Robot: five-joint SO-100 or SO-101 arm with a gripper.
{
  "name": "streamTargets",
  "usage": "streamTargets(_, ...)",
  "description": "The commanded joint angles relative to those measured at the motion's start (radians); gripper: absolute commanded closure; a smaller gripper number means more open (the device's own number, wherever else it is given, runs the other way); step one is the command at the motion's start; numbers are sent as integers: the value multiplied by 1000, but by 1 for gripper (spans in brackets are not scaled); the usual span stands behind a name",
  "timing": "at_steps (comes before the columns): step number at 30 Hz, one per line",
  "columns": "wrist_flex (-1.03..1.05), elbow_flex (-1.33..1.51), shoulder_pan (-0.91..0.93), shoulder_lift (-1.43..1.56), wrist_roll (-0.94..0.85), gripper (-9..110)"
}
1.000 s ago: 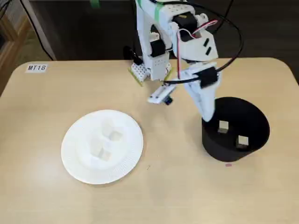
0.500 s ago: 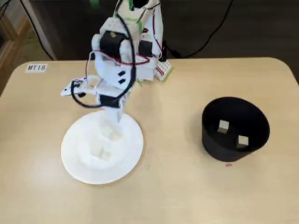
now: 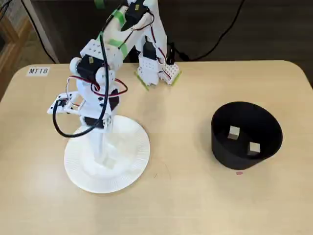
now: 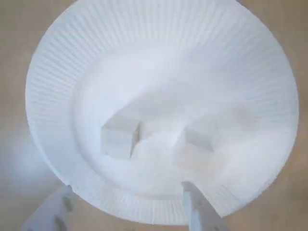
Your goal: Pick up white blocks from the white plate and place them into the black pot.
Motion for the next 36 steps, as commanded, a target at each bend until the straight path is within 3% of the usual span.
streamTargets(1, 12, -75, 3, -23, 5, 69)
streamTargets(18, 84, -293, 8, -284, 32, 70)
streamTargets(21, 83, -324, 11, -327, 49, 77)
streamTargets(26, 87, -439, 14, -420, 94, 104)
streamTargets(36, 95, -629, -18, -344, 109, 104)
